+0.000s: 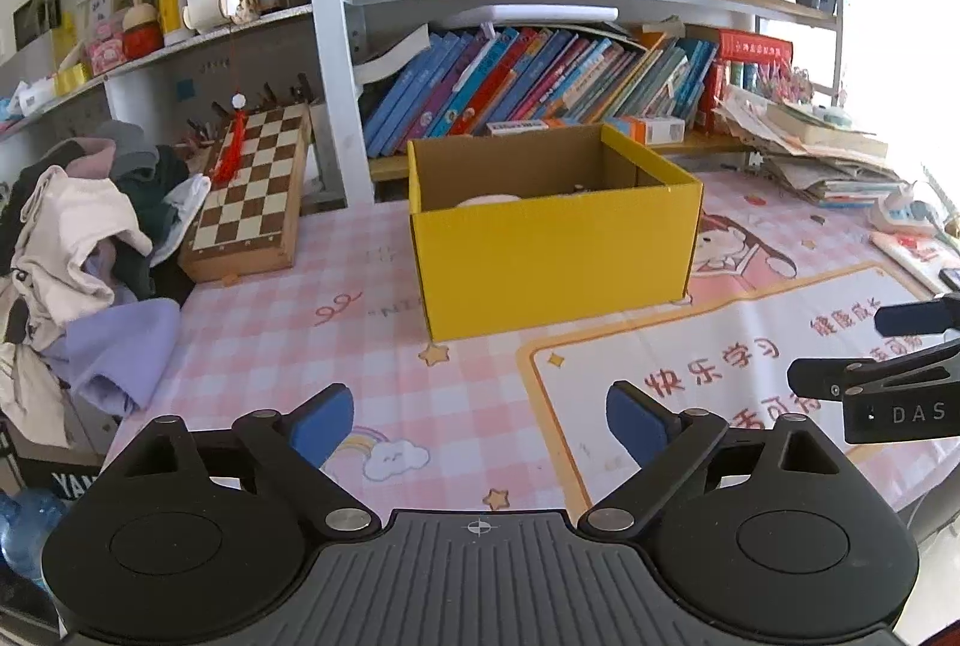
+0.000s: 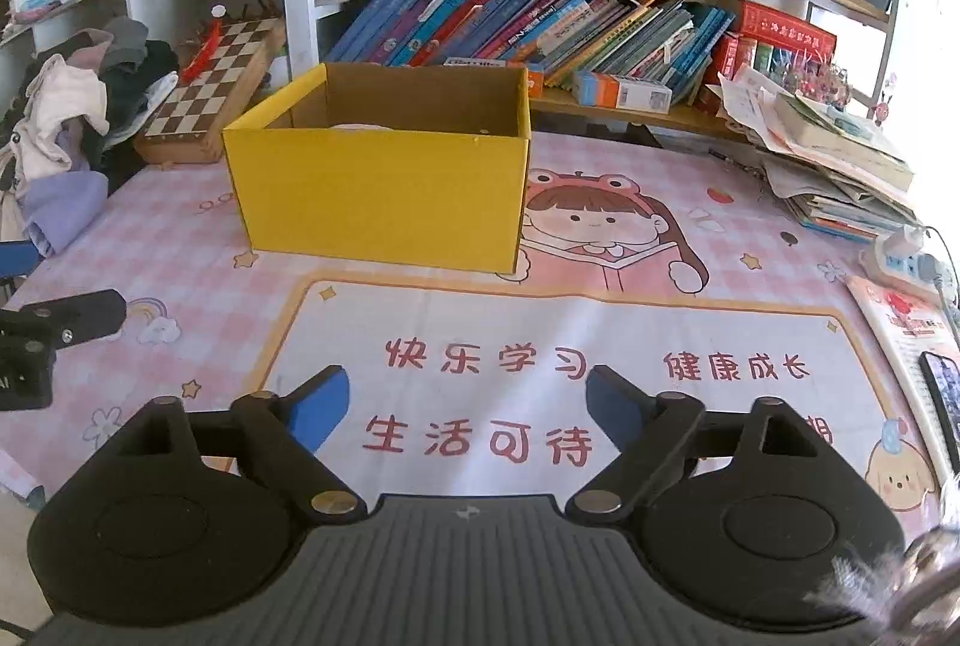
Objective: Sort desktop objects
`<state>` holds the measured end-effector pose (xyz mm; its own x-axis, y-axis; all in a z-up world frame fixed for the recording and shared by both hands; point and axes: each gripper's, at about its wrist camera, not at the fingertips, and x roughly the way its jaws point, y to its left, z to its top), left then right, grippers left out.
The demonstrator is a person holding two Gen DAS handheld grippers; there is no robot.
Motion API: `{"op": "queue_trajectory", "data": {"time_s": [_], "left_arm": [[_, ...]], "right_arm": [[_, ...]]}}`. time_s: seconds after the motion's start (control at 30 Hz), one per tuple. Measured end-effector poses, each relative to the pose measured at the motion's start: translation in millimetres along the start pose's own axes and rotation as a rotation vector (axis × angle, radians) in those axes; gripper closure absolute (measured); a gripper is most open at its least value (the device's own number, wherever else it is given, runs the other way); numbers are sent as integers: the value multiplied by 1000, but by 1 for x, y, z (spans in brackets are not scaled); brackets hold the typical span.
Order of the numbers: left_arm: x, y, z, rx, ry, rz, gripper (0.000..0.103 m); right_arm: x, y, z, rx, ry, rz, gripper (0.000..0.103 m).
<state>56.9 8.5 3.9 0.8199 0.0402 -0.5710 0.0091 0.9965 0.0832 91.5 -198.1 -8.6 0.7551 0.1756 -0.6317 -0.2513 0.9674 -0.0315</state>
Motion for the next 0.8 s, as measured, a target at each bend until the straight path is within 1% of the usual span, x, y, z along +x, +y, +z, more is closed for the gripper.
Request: {"op": "queue_trajectory", "data": {"time_s": [0.23, 0.67, 0.8], "left_arm": [[1, -5, -11, -2, 38, 27, 4], [0, -4, -15, -11, 54, 17, 3], [-2, -5, -15, -3, 49, 21, 0]], "right_arm": [[-3, 10, -7, -27, 11, 8, 5], [-4, 13, -9, -34, 24, 20, 3], [-4, 14, -10, -31, 32, 22, 3]]}}
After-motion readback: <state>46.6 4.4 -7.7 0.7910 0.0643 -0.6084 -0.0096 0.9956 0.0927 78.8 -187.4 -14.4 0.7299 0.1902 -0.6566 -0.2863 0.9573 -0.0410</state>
